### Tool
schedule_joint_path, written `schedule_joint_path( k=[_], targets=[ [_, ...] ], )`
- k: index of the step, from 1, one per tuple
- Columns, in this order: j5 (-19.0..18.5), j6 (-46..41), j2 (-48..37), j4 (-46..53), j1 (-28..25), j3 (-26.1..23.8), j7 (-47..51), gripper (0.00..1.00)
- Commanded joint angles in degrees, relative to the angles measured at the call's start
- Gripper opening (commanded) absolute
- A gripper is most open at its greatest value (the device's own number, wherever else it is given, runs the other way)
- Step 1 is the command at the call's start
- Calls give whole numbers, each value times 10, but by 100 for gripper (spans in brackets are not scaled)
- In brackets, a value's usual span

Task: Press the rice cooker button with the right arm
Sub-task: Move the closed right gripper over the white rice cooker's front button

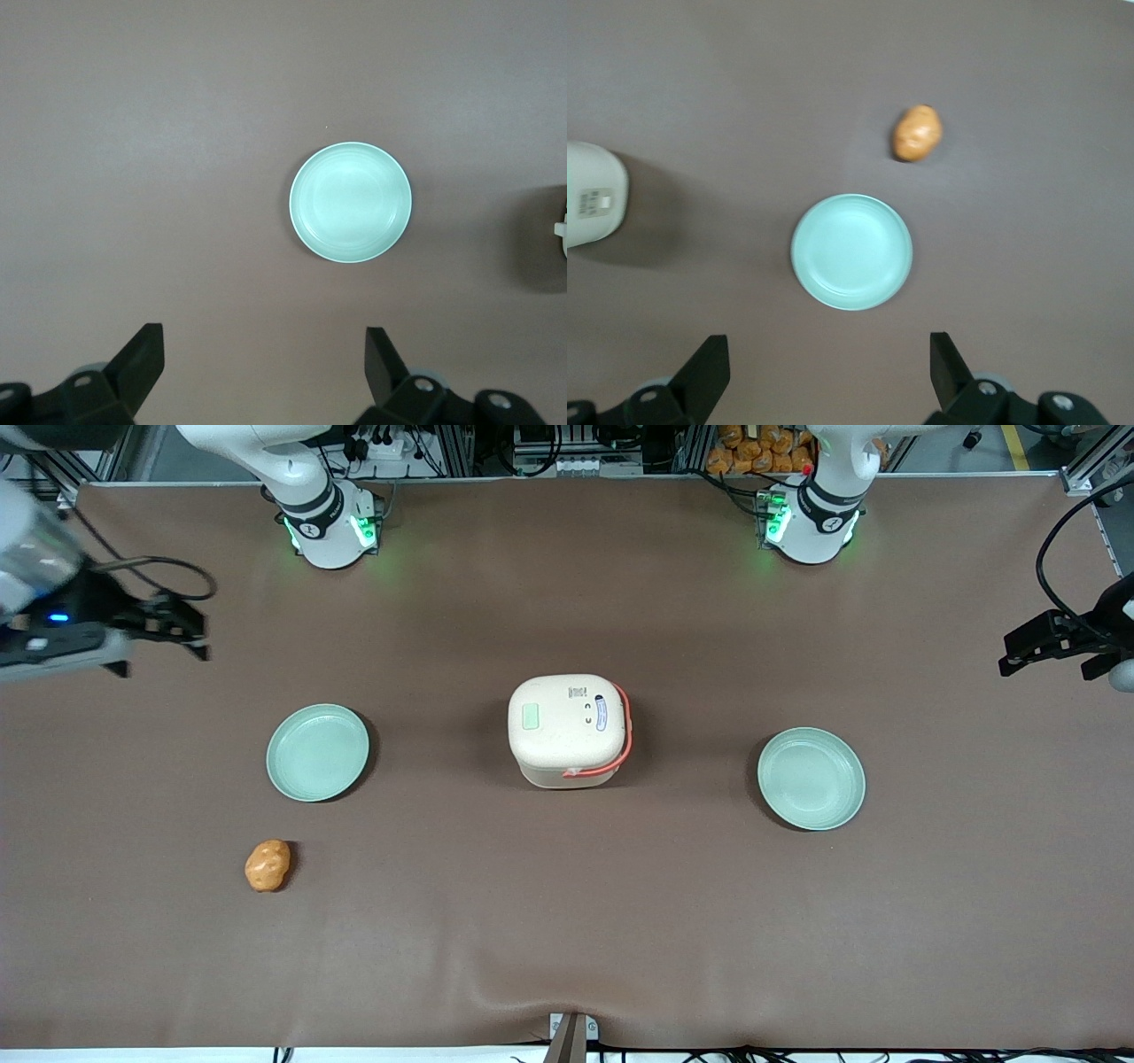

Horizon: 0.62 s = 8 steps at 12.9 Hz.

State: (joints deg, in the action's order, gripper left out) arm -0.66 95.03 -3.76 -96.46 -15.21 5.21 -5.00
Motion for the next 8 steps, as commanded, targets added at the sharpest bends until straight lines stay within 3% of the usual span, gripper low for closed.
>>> schedule_joint_path(
  k=[1,6,8],
  targets=[
    [-6,19,25,14,-75,4,70,87],
    [-7,81,110,51,-184,4,207,58],
    [-7,90,140,68,-213,4,274,41]
  ],
)
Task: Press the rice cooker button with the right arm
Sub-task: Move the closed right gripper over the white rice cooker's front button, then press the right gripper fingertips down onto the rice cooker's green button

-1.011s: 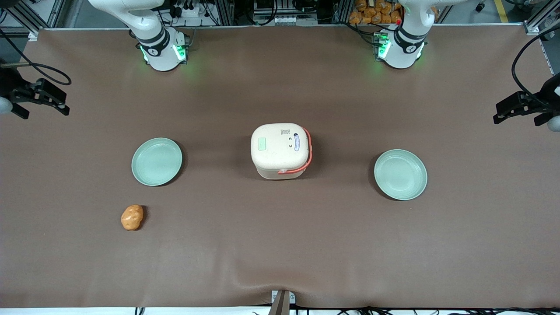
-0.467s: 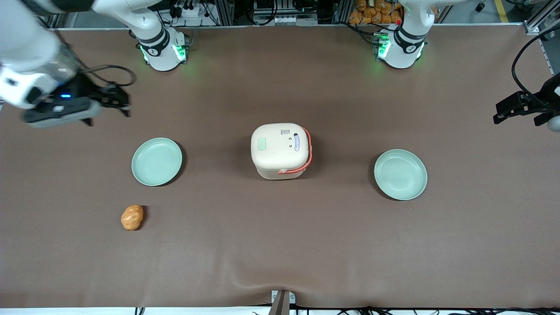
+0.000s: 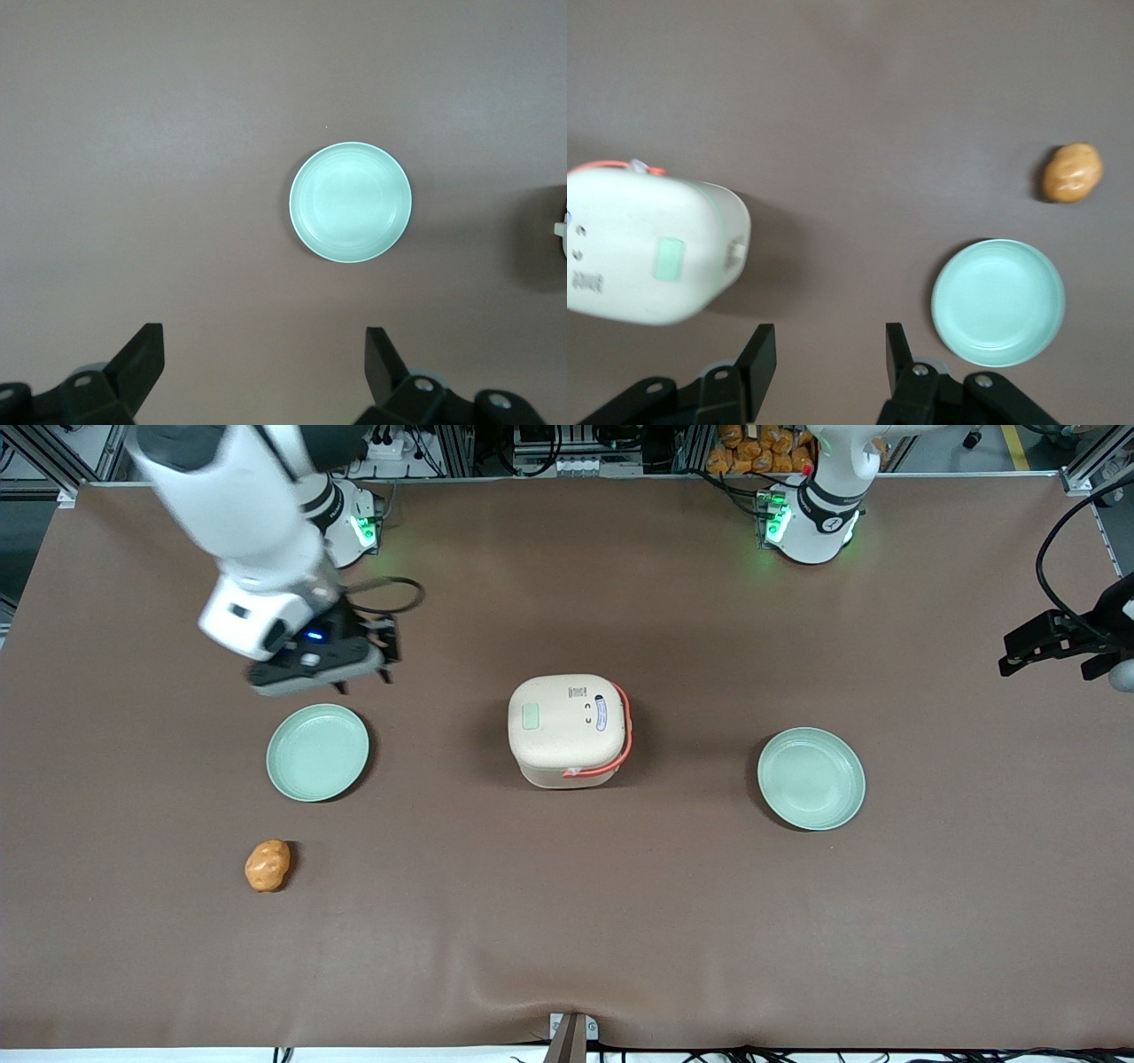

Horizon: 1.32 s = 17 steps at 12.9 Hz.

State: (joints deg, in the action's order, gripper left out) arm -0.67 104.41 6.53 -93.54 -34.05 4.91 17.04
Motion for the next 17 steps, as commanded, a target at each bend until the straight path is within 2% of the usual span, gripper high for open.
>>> schedule_joint_path(
  k=[1,3,6,9,17],
  targets=[
    [-6,-3,55,50,-36,7,81,31],
    [-8,11,88,63,-71,7,141,17],
    [3,69,129,64,-99,7,207,13],
    [56,98,161,64,-110,7,212,6],
    [61,109,193,58,-113,7,211,6]
  ],
)
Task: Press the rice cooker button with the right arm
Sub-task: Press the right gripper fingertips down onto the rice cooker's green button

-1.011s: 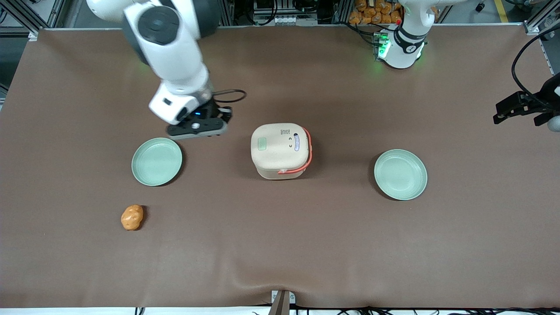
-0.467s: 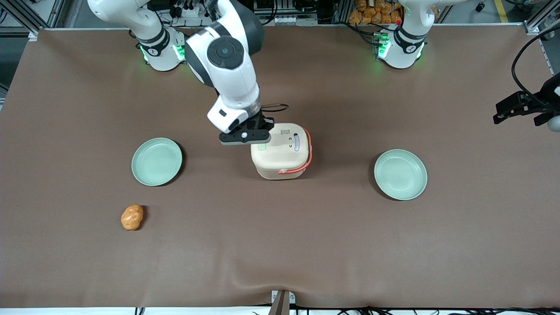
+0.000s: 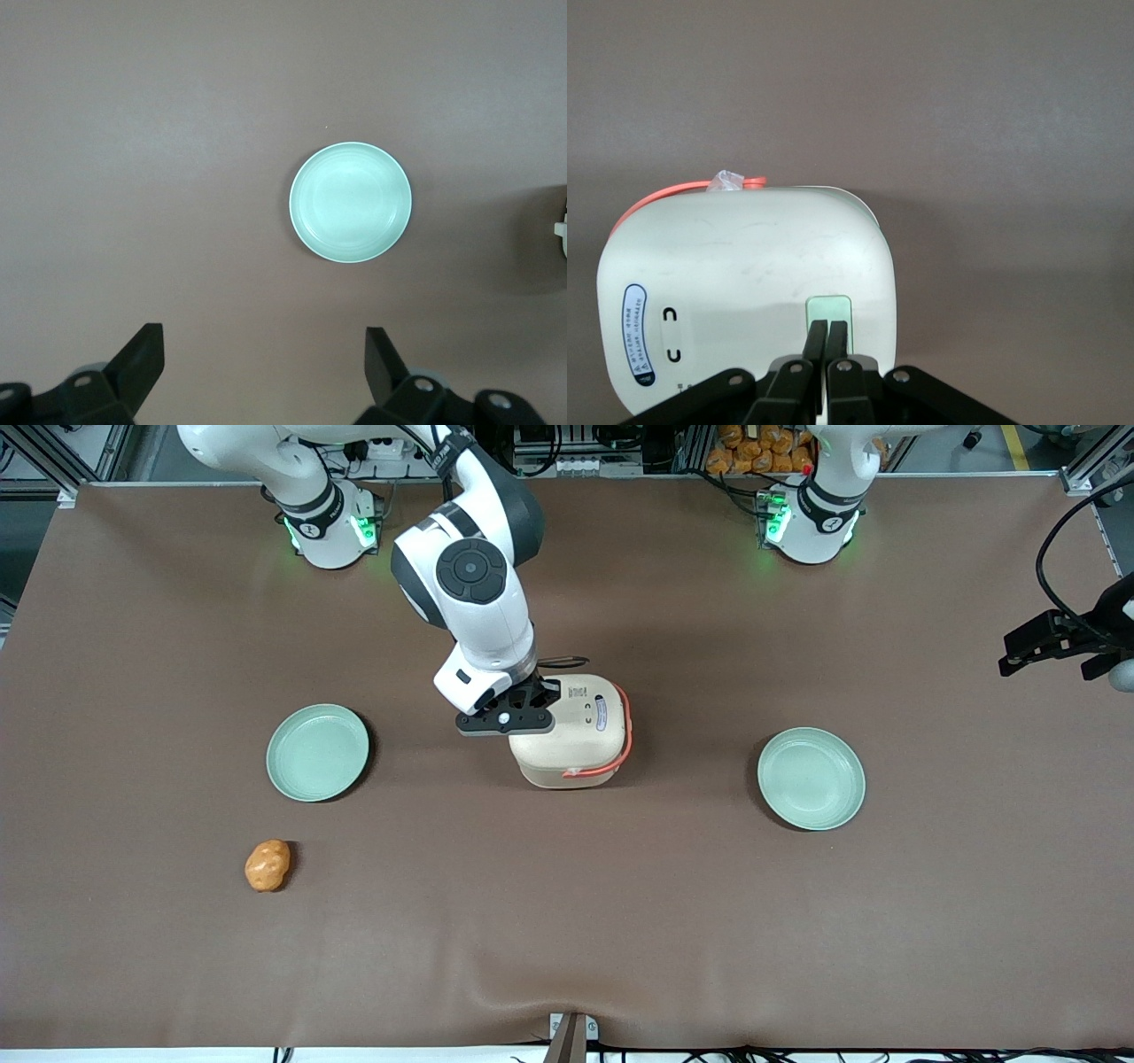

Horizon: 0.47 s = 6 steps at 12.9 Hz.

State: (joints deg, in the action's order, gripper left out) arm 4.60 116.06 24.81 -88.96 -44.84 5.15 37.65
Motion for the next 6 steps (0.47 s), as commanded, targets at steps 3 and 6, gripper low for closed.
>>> schedule_joint_path(
  k=[3,6],
  targets=[
    [9,-8,23,11,-6,5,11,6],
    [9,-7,30,11,-13,5,25,6]
  ],
)
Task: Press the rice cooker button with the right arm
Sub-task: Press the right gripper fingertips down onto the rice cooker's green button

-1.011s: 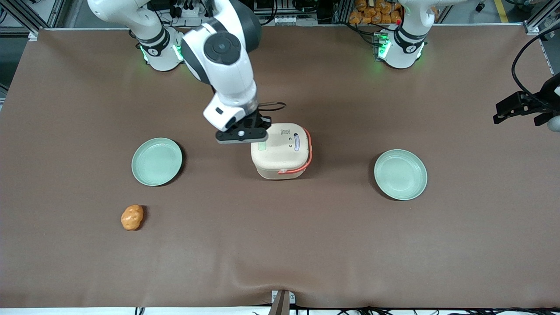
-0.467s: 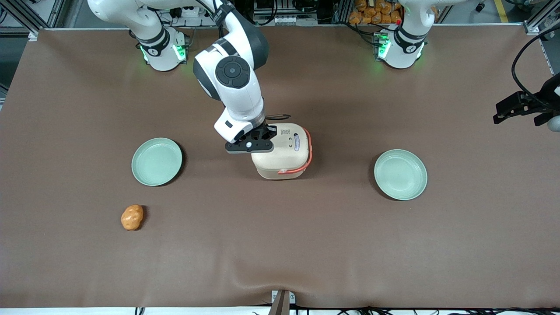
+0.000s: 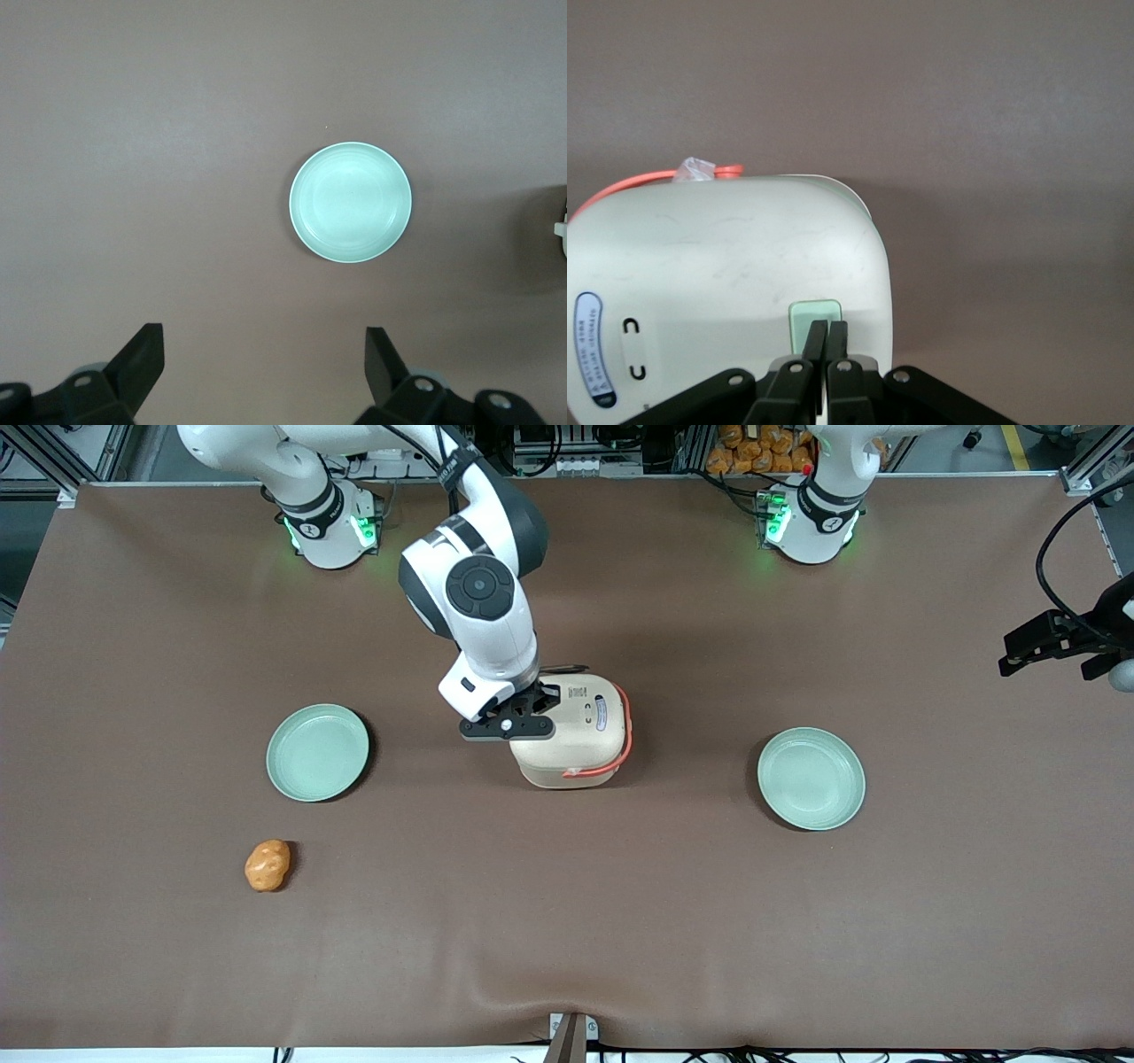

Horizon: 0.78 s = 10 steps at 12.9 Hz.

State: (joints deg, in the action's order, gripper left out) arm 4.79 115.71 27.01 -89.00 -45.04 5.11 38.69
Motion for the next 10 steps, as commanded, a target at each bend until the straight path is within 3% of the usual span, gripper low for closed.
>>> schedule_joint_path(
  k=[1,10],
  targets=[
    [7,-3,11,11,-12,5,16,6],
    [6,14,34,5,-20,5,25,5]
  ],
)
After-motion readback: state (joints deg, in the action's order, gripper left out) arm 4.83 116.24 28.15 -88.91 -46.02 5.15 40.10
